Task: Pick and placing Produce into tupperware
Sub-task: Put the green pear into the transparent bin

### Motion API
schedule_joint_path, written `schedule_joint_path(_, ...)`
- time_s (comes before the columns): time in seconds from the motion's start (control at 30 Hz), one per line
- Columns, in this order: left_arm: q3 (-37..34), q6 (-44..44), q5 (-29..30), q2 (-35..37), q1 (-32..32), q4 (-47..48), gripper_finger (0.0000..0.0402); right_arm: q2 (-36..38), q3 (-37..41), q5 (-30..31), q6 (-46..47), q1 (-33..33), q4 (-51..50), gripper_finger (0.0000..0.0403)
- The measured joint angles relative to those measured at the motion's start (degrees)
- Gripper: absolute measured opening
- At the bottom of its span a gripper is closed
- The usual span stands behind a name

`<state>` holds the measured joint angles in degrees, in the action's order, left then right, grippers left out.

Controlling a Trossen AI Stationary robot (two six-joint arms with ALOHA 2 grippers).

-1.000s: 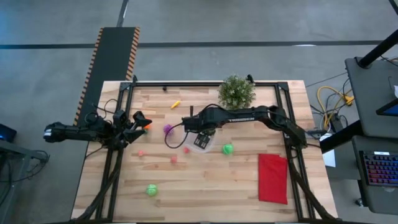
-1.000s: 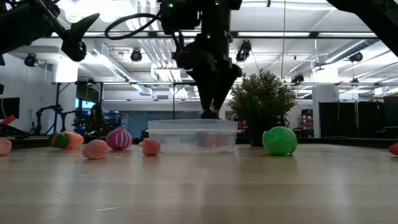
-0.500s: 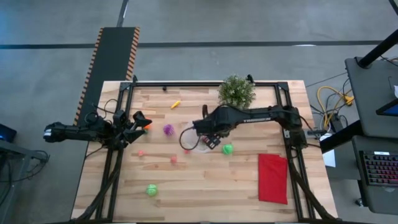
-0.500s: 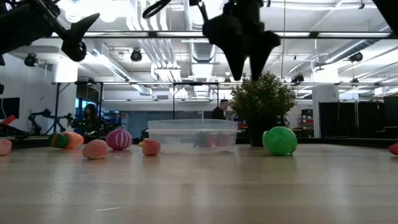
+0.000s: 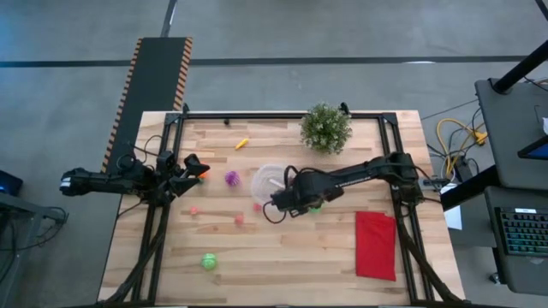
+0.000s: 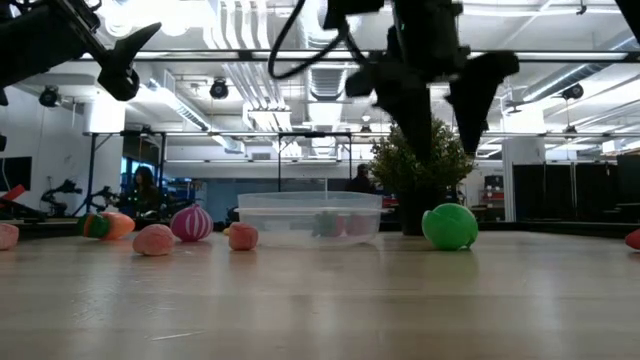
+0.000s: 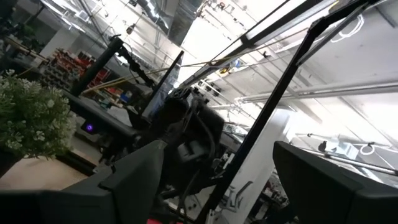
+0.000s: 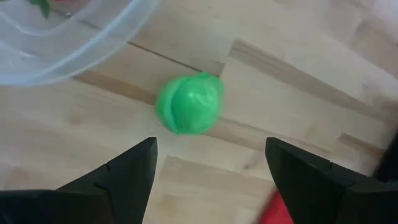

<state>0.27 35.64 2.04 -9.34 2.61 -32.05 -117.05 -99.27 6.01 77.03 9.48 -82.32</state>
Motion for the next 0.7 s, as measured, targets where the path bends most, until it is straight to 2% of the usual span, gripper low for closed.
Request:
schedule_joint_path(0.1,0.00,-0.07,0.03,0.00,0.00,0.08,0.0290,-0.06,2.11,-1.33,2.64,-0.04,5.08,0.0287)
schedule_joint_path(0.33,0.00,-1.49,-0.37,-0.25,0.02,1.57,0.0290,-0.80,3.15,-1.44,9.61,-0.01,6.25,0.0286)
schedule_joint_path(0.7,0.00,-1.49,-1.88,-1.88,0.00,2.10,0.0290,-5.22,3.13,-3.21,6.46,-0.01,5.80,0.0316)
